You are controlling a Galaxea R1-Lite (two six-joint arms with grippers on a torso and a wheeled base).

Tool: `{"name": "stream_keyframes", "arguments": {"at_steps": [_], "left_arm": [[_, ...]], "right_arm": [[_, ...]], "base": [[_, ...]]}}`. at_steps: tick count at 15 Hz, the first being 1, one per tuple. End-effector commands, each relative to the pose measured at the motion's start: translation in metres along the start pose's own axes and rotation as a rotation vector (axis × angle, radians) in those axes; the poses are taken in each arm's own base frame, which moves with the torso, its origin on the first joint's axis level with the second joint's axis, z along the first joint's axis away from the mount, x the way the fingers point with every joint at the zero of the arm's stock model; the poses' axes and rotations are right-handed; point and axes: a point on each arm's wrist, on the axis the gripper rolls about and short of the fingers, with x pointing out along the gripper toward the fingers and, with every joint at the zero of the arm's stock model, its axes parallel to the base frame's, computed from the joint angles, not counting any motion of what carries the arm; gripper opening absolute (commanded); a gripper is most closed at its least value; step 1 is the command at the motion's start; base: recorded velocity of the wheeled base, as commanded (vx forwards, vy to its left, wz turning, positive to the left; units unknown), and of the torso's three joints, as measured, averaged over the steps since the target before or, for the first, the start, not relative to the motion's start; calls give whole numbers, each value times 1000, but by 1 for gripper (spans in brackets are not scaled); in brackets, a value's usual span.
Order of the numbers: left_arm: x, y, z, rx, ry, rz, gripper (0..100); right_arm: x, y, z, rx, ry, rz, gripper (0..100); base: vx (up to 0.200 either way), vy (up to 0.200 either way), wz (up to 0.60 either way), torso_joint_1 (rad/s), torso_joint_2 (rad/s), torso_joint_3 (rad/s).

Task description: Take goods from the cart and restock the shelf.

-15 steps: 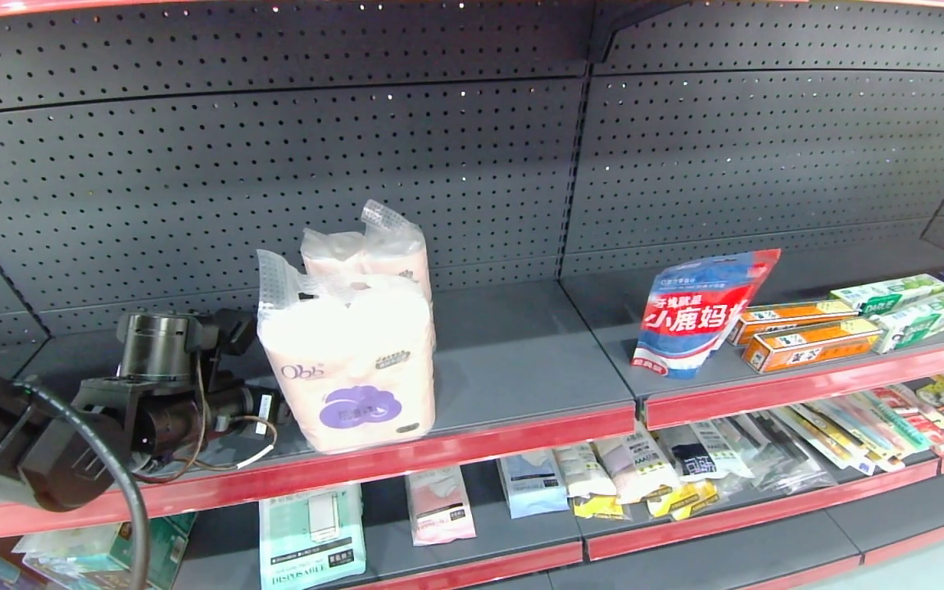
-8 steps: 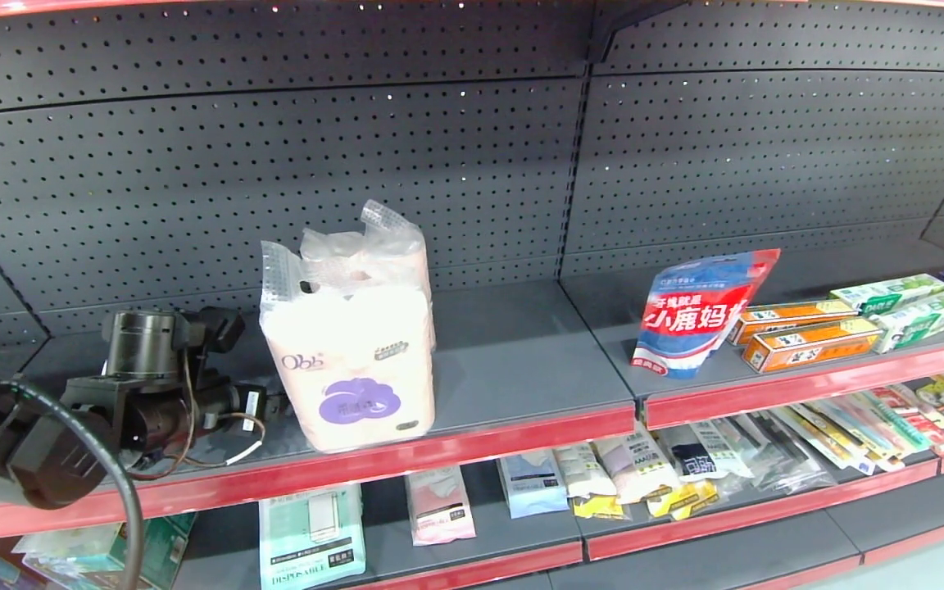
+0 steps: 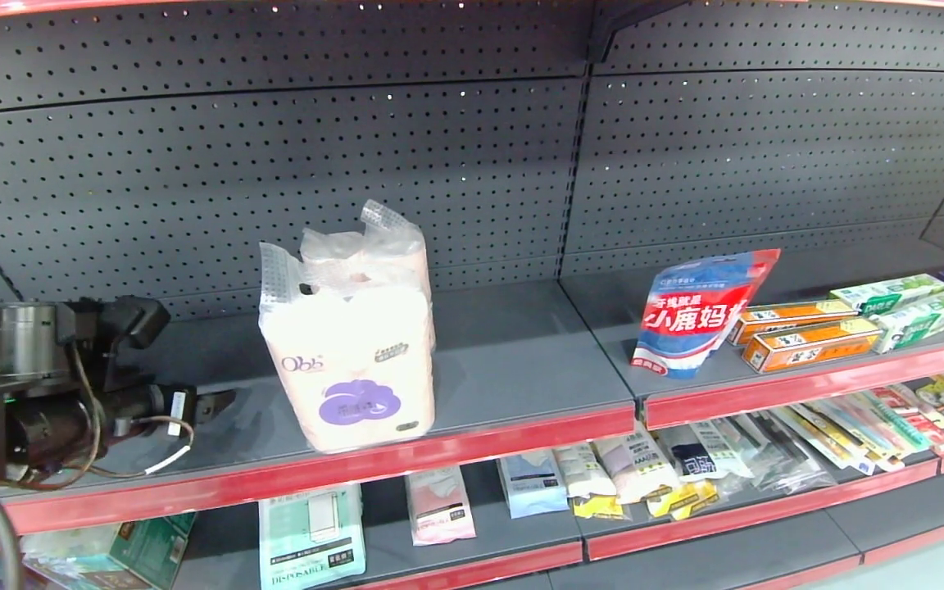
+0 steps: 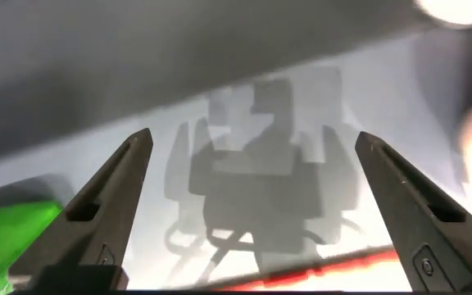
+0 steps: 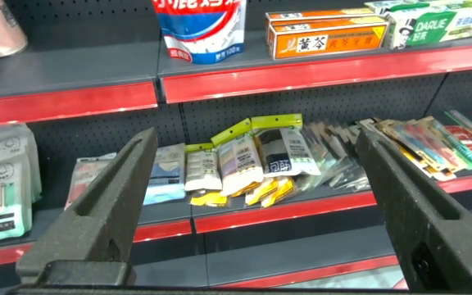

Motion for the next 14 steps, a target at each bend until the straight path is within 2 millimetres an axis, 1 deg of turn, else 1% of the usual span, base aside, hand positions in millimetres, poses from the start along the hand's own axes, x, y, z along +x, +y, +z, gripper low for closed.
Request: {"name": "stream_keyframes", "arguments": {"at_steps": [1, 2, 3, 4, 5, 6, 7, 8, 9, 10, 11, 12, 13, 14], "left_arm": [[-101, 0, -5, -1, -208, -77, 100], [-151, -8, -21, 16, -333, -163, 100], [-174, -12, -33, 16, -394, -200, 100], [-211, -22, -50, -8, -498, -274, 100], [-234, -29, -66, -68, -556, -313, 100], [-240, -31, -75, -82, -568, -318, 100], [-247, -36, -92, -85, -572, -310, 100], [-253, -39, -103, -87, -576, -291, 100], [-252, -39, -106, -98, -565, -258, 100], [-242, -37, -116, -166, -516, -47, 100], [-236, -37, -129, -199, -502, 77, 100], [-229, -41, -153, -192, -530, 73, 100], [-212, -43, -167, -191, -506, 55, 100], [-204, -43, -171, -187, -539, 59, 100]], "right_arm": [[0, 0, 0, 0, 1, 0, 100], [0, 0, 0, 1, 2, 0, 100], [0, 0, 0, 0, 1, 0, 100], [0, 0, 0, 0, 1, 0, 100], [0, 0, 0, 0, 1, 0, 100], [0, 0, 0, 0, 1, 0, 100], [0, 0, 0, 0, 1, 0, 100], [0, 0, 0, 0, 1, 0, 100], [0, 0, 0, 1, 2, 0, 100], [0, 0, 0, 0, 2, 0, 100], [0, 0, 0, 0, 1, 0, 100], [0, 0, 0, 0, 1, 0, 100], [0, 0, 0, 1, 1, 0, 100], [0, 0, 0, 1, 1, 0, 100]], "base": [[0, 0, 0, 0, 0, 0], [0, 0, 0, 0, 0, 0], [0, 0, 0, 0, 0, 0], [0, 0, 0, 0, 0, 0], [0, 0, 0, 0, 0, 0], [0, 0, 0, 0, 0, 0], [0, 0, 0, 0, 0, 0], [0, 0, 0, 0, 0, 0], [0, 0, 0, 0, 0, 0], [0, 0, 0, 0, 0, 0], [0, 0, 0, 0, 0, 0], [0, 0, 0, 0, 0, 0], [0, 0, 0, 0, 0, 0], [0, 0, 0, 0, 0, 0]]}}
